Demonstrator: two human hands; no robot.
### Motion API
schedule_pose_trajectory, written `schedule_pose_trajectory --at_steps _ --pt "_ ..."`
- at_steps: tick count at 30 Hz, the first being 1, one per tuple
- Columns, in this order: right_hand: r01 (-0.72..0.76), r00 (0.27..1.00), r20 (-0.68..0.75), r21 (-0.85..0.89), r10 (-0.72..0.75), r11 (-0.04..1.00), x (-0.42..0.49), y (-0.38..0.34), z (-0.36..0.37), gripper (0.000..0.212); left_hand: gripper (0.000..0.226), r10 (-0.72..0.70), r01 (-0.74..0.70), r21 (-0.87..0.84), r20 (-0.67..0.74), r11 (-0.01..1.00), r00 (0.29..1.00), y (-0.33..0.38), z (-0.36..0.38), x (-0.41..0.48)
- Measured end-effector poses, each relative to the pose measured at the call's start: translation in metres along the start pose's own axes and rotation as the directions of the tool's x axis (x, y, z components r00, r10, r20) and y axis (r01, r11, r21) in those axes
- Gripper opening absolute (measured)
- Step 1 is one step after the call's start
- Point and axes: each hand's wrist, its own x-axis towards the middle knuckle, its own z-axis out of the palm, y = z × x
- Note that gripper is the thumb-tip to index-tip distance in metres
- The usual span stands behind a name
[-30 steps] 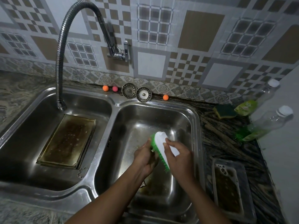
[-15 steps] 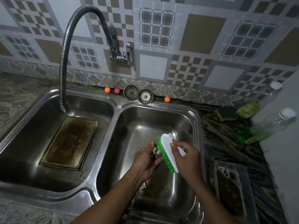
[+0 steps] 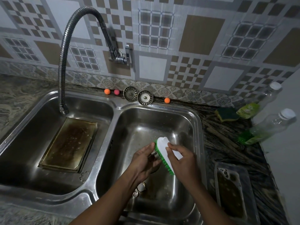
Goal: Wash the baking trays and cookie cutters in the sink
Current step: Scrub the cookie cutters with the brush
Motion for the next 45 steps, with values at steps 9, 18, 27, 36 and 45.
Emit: schedule_pose_trajectory --at_steps 9,18,27,36,45 --pt "0.032 0.998 0.053 -0.054 -0.030 0.998 0.000 0.009 0.002 0.012 0.040 -0.017 0.018 0.040 -0.012 0.999 1.000 -0.001 -0.007 0.003" --pt "-0.014 0.999 0.042 -0.074 0.017 0.997 0.002 0.017 -0.004 0.014 0.020 -0.072 0.071 0.122 0.003 0.990 0.997 -0.003 -0.010 0.005" --pt "-0.170 0.979 -0.087 0.161 0.186 0.972 0.006 0.002 -0.008 0.015 0.033 -0.070 0.076 -0.028 0.178 0.997 0.982 0.005 -0.010 -0.001" --pt "-0.074 0.996 0.045 0.077 0.071 0.994 0.013 -0.001 -0.018 0.018 0.064 0.043 -0.091 0.336 0.148 0.937 0.988 0.000 -0.018 0.005" --pt "-0.128 0.991 -0.034 0.108 0.133 0.986 0.021 0.005 -0.024 0.015 0.045 -0.011 -0.036 0.252 0.184 0.967 0.983 0.003 -0.013 -0.003"
